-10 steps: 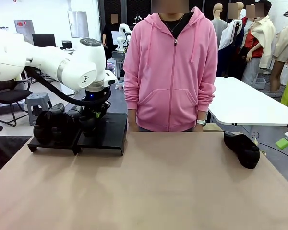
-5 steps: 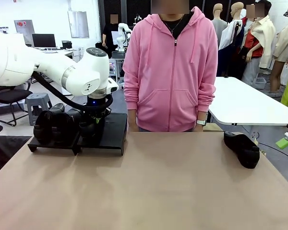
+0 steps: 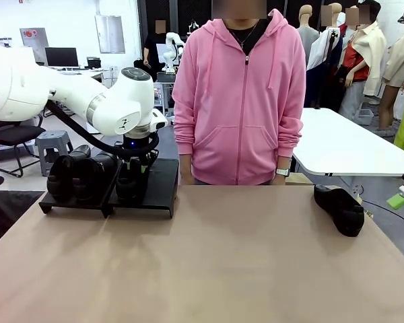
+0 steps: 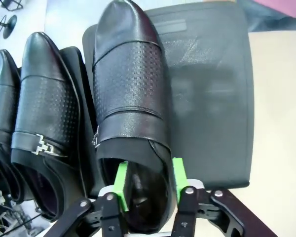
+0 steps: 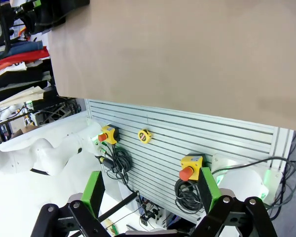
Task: Organize the shoes by placing them on the stand.
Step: Place the Shoe from the middle of the table onto the Shoes Stand.
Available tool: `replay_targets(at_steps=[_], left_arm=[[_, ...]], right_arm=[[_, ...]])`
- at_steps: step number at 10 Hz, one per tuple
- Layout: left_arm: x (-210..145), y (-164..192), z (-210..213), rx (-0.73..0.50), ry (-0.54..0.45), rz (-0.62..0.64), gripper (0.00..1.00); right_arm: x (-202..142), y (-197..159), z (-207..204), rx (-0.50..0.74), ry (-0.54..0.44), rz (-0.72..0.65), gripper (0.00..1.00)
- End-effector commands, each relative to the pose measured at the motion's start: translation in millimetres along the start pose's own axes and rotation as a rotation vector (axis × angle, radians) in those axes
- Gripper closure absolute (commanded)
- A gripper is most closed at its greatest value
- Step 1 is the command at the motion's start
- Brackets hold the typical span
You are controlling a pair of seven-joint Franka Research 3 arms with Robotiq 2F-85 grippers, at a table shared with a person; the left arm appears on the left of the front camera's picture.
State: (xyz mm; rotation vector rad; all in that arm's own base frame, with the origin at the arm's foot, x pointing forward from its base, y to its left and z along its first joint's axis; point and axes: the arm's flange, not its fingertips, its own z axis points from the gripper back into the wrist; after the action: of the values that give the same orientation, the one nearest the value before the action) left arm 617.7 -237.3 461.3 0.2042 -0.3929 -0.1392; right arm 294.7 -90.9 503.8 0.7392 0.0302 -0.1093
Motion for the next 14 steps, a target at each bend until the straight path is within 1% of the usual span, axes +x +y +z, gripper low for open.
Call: replay_targets(at_steps=[1, 2, 3, 4, 5, 6, 7, 8, 9, 10, 11, 12, 13, 14], left_arm=[[-20.4, 6.4, 20.6, 0.004, -0.022, 0.007, 0.00], [-32.1, 5.8, 39.6, 0.002, -0.027, 0.000, 0.00], [-53.4, 4.7, 71.2, -0.064, -0.003, -0.016, 0.00], [-78.2, 5.7, 100.9, -0.171, 0.020, -0.061, 0.00], [-109.5, 13.7, 127.6, -0.354, 0.069, -0.129, 0.00], [-136.5, 30.2, 144.8, -0.460, 0.125, -0.173, 0.00], [-160.4, 55.2, 154.3, -0.505, 0.147, -0.088, 0.00], [-183.1, 71.5, 158.5, -0.659, 0.126, -0.139, 0.00], [-199.2, 79.0, 149.9, -0.742, 0.090, -0.088, 0.00], [-210.9, 81.4, 132.2, -0.842, 0.057, -0.070, 0.00], [-213.4, 83.6, 106.9, -0.908, 0.008, 0.004, 0.00], [-209.5, 84.7, 85.3, -0.903, 0.009, 0.102, 0.00], [-207.9, 82.1, 64.9, -0.900, -0.011, 0.175, 0.00], [-211.4, 81.1, 48.3, -0.956, -0.047, 0.181, 0.00]], right_arm=[[0.1, 4.8, 0.4, 0.027, -0.007, -0.017, 0.00], [0.1, 4.8, 0.4, 0.027, -0.007, -0.017, 0.00], [0.1, 4.8, 0.4, 0.027, -0.007, -0.017, 0.00], [0.1, 4.8, 0.4, 0.027, -0.007, -0.017, 0.00], [0.1, 4.8, 0.4, 0.027, -0.007, -0.017, 0.00], [0.1, 4.8, 0.4, 0.027, -0.007, -0.017, 0.00], [0.1, 4.8, 0.4, 0.027, -0.007, -0.017, 0.00], [0.1, 4.8, 0.4, 0.027, -0.007, -0.017, 0.00], [0.1, 4.8, 0.4, 0.027, -0.007, -0.017, 0.00], [0.1, 4.8, 0.4, 0.027, -0.007, -0.017, 0.00], [0.1, 4.8, 0.4, 0.027, -0.007, -0.017, 0.00], [0.1, 4.8, 0.4, 0.027, -0.007, -0.017, 0.00], [0.1, 4.8, 0.4, 0.027, -0.007, -0.017, 0.00], [0.1, 4.8, 0.4, 0.027, -0.007, -0.017, 0.00]])
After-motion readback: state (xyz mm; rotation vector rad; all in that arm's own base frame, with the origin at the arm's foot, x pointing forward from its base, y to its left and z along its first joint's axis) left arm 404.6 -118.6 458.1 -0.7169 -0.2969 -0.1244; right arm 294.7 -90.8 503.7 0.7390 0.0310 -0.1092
